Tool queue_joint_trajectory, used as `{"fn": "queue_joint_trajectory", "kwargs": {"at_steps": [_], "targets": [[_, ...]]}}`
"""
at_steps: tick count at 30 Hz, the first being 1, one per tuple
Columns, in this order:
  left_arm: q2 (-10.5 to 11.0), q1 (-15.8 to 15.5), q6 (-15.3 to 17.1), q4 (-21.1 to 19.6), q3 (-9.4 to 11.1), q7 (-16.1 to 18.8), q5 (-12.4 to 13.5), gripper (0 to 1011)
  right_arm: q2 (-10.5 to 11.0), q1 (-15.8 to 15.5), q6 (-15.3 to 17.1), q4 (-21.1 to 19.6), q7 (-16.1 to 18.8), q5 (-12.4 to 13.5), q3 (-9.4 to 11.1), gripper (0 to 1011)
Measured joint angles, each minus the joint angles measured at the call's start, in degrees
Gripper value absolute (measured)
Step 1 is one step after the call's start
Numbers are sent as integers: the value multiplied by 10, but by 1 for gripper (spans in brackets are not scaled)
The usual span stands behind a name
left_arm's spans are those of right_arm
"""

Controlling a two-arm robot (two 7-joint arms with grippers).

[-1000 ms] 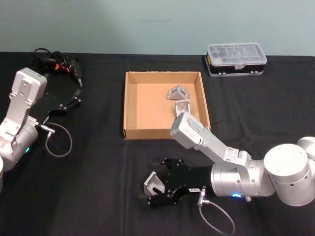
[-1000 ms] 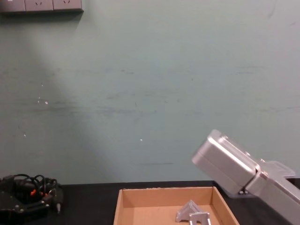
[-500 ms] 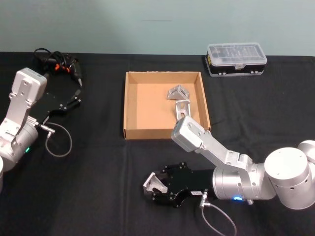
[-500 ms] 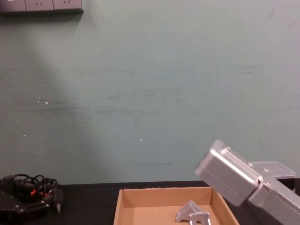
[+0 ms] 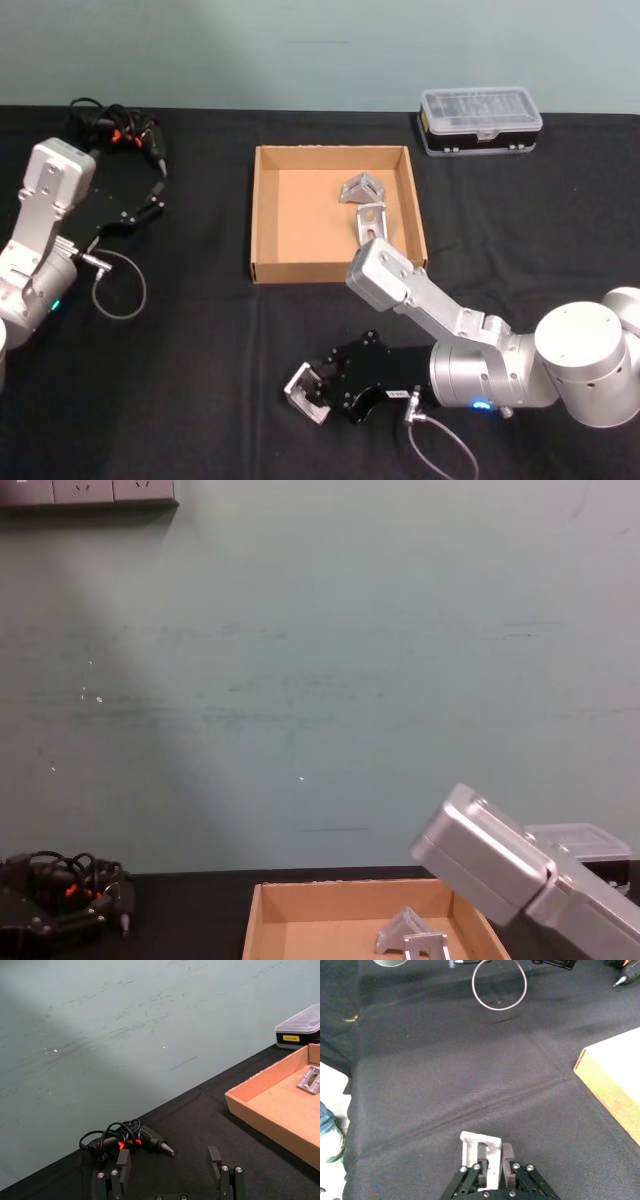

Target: Use one hand to pick up the angle iron from the table and place it into the box.

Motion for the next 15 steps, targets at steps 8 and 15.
{"fn": "queue_joint_trajectory", "kwargs": {"at_steps": [8, 15], "targets": [[0, 0, 0, 0, 0, 0, 0, 1000, -3, 1, -1, 2, 3, -2, 2, 41], [0, 0, 0, 0, 0, 0, 0, 1000, -4, 1, -2, 5, 4, -2, 4, 28]]}}
